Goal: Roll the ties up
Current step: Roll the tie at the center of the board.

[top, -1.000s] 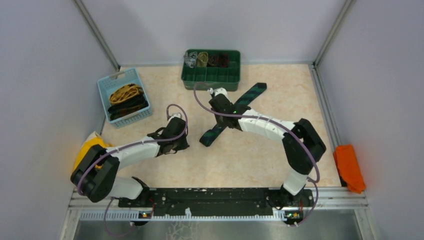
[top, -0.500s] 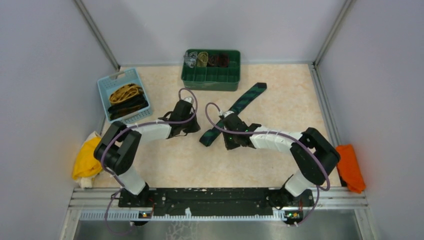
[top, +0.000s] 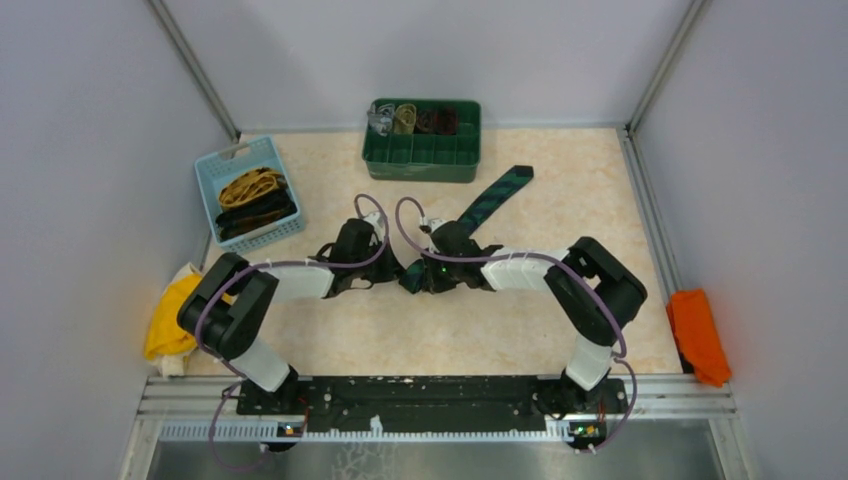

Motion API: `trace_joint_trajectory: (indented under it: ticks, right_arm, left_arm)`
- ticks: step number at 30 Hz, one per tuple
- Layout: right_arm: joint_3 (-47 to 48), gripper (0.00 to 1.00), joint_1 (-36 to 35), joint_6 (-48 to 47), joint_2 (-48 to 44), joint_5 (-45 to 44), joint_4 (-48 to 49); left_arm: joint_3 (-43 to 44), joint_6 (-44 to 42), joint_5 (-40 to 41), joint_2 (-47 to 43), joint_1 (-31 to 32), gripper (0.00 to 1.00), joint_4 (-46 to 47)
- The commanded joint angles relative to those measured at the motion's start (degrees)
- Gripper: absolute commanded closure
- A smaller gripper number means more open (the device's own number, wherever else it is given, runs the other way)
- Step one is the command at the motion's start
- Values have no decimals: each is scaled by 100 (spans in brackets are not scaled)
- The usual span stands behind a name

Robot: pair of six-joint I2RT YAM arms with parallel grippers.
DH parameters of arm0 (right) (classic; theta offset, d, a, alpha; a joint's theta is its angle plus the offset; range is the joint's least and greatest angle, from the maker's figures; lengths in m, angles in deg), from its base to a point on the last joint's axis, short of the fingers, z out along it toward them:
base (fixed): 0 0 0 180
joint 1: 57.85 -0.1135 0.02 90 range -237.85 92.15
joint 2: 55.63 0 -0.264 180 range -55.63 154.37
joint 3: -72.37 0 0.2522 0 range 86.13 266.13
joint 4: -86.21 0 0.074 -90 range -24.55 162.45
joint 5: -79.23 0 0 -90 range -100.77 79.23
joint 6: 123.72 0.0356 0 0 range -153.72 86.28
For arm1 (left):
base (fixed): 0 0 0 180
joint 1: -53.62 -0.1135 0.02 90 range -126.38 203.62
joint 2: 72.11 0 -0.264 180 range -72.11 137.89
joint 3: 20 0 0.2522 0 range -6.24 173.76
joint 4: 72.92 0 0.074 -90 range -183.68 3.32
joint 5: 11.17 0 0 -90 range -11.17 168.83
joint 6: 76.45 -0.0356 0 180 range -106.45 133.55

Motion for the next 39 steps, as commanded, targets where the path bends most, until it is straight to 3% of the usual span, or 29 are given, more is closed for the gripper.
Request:
trace_joint_trajectory:
  ticks: [1,8,12,18,23,26,29,31,34,39]
  right_arm:
    - [360,100,-61,68,373,272,308]
    - [511,100,-74,75,460,320,270]
    - [417,100,-74,-37,202,-13,-82]
    - [397,100,-143,-691,-568,-1228,-1098]
    - [712,94,-728,-1417,-975,-2803,-1821]
    - [924,69,-1159,-1811,-961,-3421,-1916]
    - [1177,53,-1451,-2184,-767,-3645,-1880]
    - [1463,51,-1593,-2358,-570,-3639,-1939]
    - [1735,40,-1852,-2582,-275,-3809,-1876]
    - [2090,34,-2067,-2911,196,-3678,-1758]
  left_arm:
    - [-213,45,-253,149,1,100,-5]
    - [-126,-2,-218,104,4,100,-130]
    - [50,-98,543,-54,-13,100,-700]
    - [238,254,1849,-576,-345,100,-1729]
    - [-302,709,2482,-2179,-414,100,-1970]
    - [-670,868,2751,-3373,-406,100,-2123]
    - [-906,800,2985,-4516,-406,100,-2239]
    - [-973,750,3162,-5122,-407,100,-2362]
    - [-980,575,3437,-5715,-411,100,-2531]
    - [-846,549,3662,-5783,-411,100,-2908]
